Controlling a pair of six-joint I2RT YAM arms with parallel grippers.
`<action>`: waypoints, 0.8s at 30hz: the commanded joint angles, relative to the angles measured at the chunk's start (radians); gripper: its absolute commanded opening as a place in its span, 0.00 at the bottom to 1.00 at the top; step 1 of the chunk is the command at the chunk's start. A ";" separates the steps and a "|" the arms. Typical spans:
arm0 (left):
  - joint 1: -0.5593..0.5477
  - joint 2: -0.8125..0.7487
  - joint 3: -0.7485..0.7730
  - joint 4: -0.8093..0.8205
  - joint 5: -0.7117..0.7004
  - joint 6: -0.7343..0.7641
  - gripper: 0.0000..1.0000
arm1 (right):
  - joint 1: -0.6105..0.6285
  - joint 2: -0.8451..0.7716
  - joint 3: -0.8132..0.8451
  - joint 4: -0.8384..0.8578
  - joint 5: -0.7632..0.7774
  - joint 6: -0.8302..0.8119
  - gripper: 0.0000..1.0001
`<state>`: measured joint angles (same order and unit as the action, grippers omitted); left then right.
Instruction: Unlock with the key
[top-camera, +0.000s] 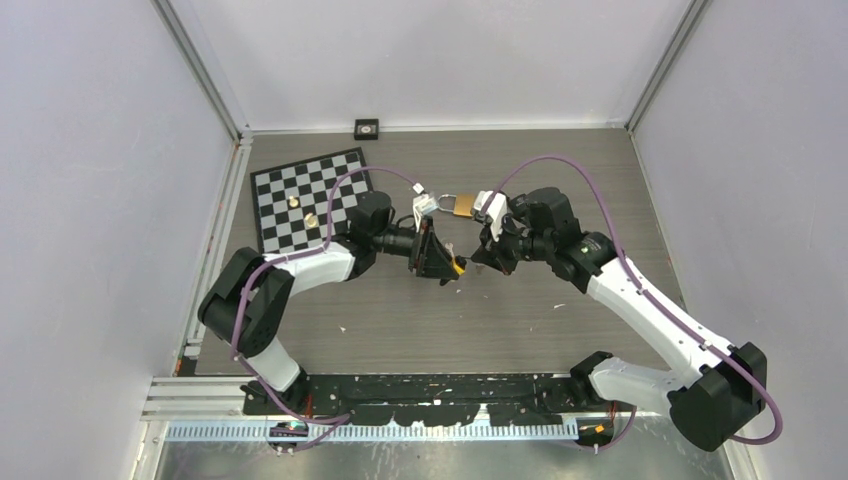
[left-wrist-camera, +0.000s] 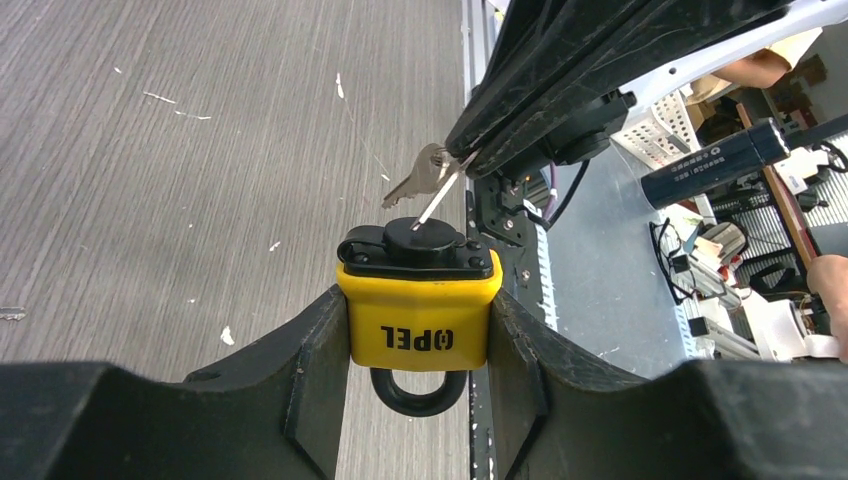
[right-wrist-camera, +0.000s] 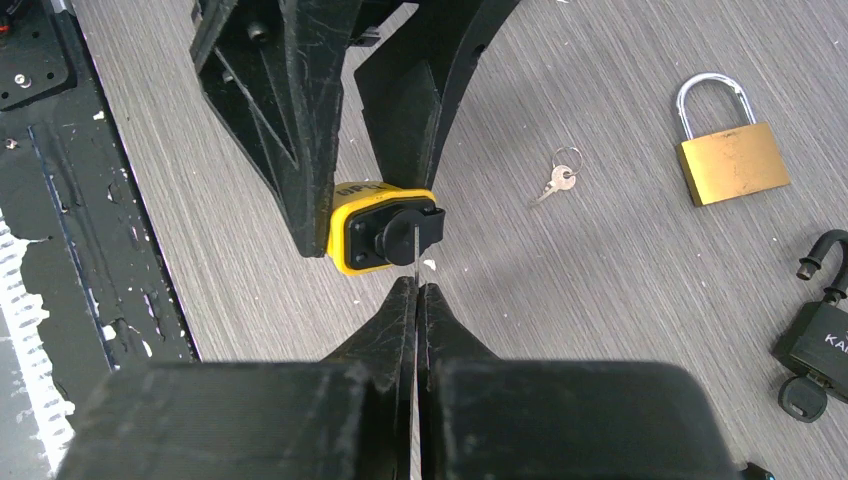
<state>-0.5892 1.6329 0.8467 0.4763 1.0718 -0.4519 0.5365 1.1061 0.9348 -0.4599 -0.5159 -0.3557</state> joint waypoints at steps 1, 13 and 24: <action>-0.002 0.017 0.042 0.015 -0.001 0.038 0.00 | 0.003 -0.045 0.012 0.034 -0.014 0.002 0.00; 0.005 0.162 -0.056 0.904 0.210 -0.422 0.00 | 0.003 -0.142 0.031 -0.110 -0.084 -0.150 0.00; 0.006 0.184 -0.064 0.936 0.208 -0.404 0.00 | 0.028 -0.158 0.024 -0.135 -0.120 -0.169 0.01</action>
<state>-0.5873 1.8198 0.7792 1.3041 1.2686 -0.8436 0.5484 0.9600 0.9352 -0.6029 -0.6079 -0.5034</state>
